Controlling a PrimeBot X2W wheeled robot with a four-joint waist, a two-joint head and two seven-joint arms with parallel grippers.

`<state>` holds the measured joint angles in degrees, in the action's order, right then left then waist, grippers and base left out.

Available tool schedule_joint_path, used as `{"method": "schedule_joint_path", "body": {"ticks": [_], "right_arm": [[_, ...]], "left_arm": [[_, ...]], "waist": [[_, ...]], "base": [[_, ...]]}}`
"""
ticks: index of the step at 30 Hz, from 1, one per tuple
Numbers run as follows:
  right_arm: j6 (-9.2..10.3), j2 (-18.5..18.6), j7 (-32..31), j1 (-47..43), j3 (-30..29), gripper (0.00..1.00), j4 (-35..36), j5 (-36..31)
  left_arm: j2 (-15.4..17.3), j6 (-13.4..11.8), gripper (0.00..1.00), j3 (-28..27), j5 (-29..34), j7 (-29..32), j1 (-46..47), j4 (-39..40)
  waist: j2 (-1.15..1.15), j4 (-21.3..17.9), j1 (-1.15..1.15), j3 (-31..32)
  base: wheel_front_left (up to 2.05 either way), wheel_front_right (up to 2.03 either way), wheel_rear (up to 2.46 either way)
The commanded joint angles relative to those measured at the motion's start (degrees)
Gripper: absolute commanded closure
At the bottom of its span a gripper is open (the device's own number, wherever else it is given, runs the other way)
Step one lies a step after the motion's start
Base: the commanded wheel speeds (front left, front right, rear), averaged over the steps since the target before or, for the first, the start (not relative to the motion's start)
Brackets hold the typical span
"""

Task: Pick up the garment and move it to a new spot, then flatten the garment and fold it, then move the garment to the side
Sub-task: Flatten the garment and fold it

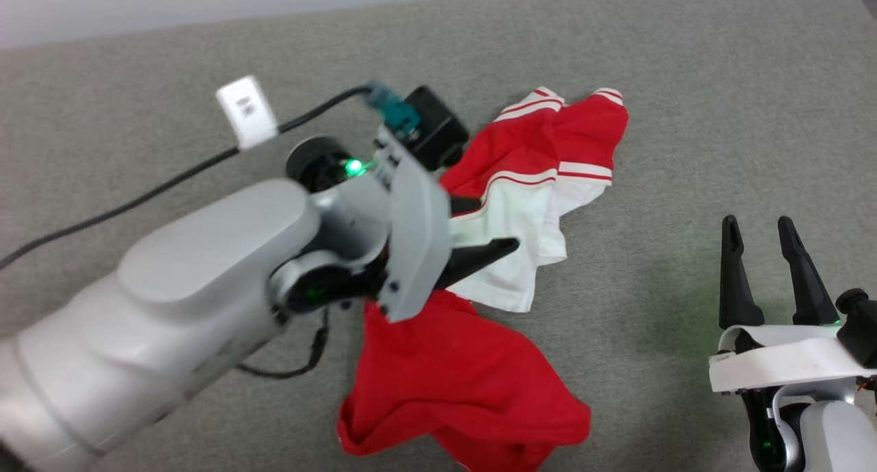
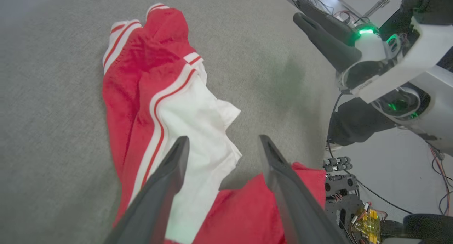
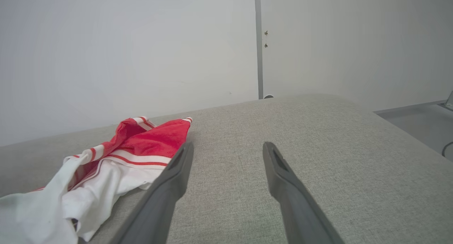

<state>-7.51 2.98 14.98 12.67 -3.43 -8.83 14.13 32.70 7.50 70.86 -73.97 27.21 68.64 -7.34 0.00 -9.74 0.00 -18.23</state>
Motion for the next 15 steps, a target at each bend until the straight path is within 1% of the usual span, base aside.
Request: {"method": "schedule_joint_path", "body": {"ticks": [1, 5, 7, 11, 15], "right_arm": [[0.04, -0.1, 0.3, 0.8, 0.3, 0.0, 0.1, 0.6], [0.04, -0.1, 0.3, 0.8, 0.9, 0.0, -0.3, 1.5], [0.04, -0.1, 0.3, 1.0, 1.2, 0.0, -0.4, 2.0], [0.04, -0.1, 0.3, 1.0, 1.8, 0.0, -0.7, 2.8], [0.04, -0.1, 0.3, 0.8, 2.3, 0.0, -0.9, 3.5]], "left_arm": [[-1.6, -0.1, 0.0, 0.4, 1.0, 0.2, 1.1, -1.9], [-6.1, -0.1, 0.0, 1.1, 2.8, 0.7, 3.1, -8.2], [-7.7, -0.1, 0.0, 1.6, 4.4, 1.4, 4.1, -10.8], [-9.6, -0.1, 0.0, 2.1, 5.9, 1.8, 4.4, -14.6], [-10.6, -0.1, 0.0, 2.3, 7.6, 1.7, 4.5, -17.1]], "waist": [[0.0, -1.1, 0.0, -0.7], [0.0, -2.6, 0.0, -1.3], [0.0, -3.5, 0.0, -1.5], [0.0, -4.9, 0.0, -1.7], [0.0, -5.5, 0.0, -1.7]], "base": [[0.0, 0.0, 0.0], [0.0, 0.0, 0.0], [0.0, 0.0, 0.0], [0.0, 0.0, 0.0], [0.0, 0.0, 0.0]]}}
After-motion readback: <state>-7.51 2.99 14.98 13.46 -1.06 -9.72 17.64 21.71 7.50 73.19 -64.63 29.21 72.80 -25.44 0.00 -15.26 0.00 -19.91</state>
